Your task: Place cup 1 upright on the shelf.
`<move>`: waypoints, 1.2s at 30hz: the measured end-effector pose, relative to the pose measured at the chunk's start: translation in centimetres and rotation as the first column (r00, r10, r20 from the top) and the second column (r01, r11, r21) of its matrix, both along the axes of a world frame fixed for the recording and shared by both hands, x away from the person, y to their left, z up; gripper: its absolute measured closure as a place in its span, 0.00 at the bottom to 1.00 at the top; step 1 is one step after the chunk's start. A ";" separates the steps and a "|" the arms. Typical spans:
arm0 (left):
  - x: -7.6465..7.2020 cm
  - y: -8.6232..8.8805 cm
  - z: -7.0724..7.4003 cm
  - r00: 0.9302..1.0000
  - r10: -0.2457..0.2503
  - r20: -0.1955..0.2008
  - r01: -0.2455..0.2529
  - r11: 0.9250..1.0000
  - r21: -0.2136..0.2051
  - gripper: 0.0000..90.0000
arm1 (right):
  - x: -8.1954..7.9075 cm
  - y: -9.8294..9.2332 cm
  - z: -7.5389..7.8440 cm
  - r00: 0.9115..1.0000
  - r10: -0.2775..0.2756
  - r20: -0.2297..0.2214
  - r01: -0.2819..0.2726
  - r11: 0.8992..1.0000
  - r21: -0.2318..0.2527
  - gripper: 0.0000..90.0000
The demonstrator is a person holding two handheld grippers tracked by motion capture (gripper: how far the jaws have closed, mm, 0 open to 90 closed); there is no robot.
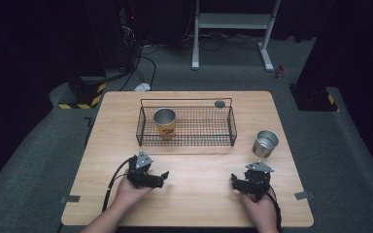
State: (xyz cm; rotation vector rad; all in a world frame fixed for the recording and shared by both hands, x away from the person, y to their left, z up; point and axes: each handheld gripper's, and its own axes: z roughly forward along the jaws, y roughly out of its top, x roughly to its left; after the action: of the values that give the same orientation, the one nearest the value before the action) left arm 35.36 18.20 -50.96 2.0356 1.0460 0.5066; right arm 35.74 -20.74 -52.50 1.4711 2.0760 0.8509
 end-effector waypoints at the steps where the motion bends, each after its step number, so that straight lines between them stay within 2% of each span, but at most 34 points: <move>1: -0.3 0.0 -0.2 1.000 -0.003 0.000 0.003 1.000 0.004 0.02 | 0.0 0.0 0.0 1.000 0.000 0.000 0.000 1.000 0.000 0.15; 3: -1.0 0.1 -0.6 1.000 -0.011 0.004 0.011 1.000 -0.010 0.02 | 0.0 0.0 0.0 1.000 0.000 0.000 0.000 1.000 0.001 0.15; 8: -1.6 0.0 -1.1 0.999 -0.030 0.010 0.031 0.999 -0.018 0.02 | 0.0 0.0 0.0 1.000 0.000 0.000 0.000 1.000 0.000 0.15; 11: -2.0 -0.3 -1.1 0.998 -0.050 0.035 0.051 0.998 -0.031 0.02 | 0.0 0.0 0.0 1.000 0.000 0.001 0.000 1.000 -0.001 0.15; 13: -2.1 -0.4 -1.1 0.996 -0.073 0.051 0.075 0.997 -0.033 0.03 | 0.0 0.0 0.0 1.000 0.000 0.000 0.000 1.000 -0.001 0.15; 16: -2.6 -0.8 -0.6 0.991 -0.114 0.072 0.118 0.991 -0.066 0.03 | 0.0 0.0 0.0 1.000 0.000 0.001 0.000 1.000 0.000 0.15; 19: -3.3 -1.1 0.4 0.983 -0.140 0.121 0.152 0.983 -0.104 0.04 | 0.0 0.0 0.0 1.000 0.000 0.001 0.000 1.000 -0.001 0.15; 22: -4.0 -1.1 1.5 0.975 -0.137 0.177 0.163 0.976 -0.141 0.04 | 0.0 0.0 0.0 1.000 -0.001 0.001 0.001 1.000 -0.002 0.15; 24: -4.3 -0.8 2.1 0.967 -0.121 0.223 0.159 0.974 -0.163 0.04 | 0.0 0.0 0.0 1.000 -0.002 0.002 0.002 1.000 -0.002 0.15; 26: -4.6 -0.4 2.7 0.960 -0.108 0.259 0.165 0.964 -0.207 0.04 | 0.0 0.0 0.0 1.000 -0.001 0.003 0.001 1.000 -0.005 0.15; 30: -5.1 0.5 3.6 0.939 -0.078 0.335 0.173 0.949 -0.265 0.04 | -0.1 0.1 0.0 1.000 -0.005 -0.002 0.005 1.000 0.001 0.15; 36: -5.7 1.3 4.4 0.916 -0.037 0.399 0.168 0.940 -0.297 0.04 | -0.1 0.1 0.0 1.000 -0.004 -0.003 0.004 1.000 0.003 0.15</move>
State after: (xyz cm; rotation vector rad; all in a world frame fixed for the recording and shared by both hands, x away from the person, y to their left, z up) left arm 29.64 19.54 -46.59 1.6020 0.7198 0.6077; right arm 35.65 -20.64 -52.49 1.4781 2.0739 0.8508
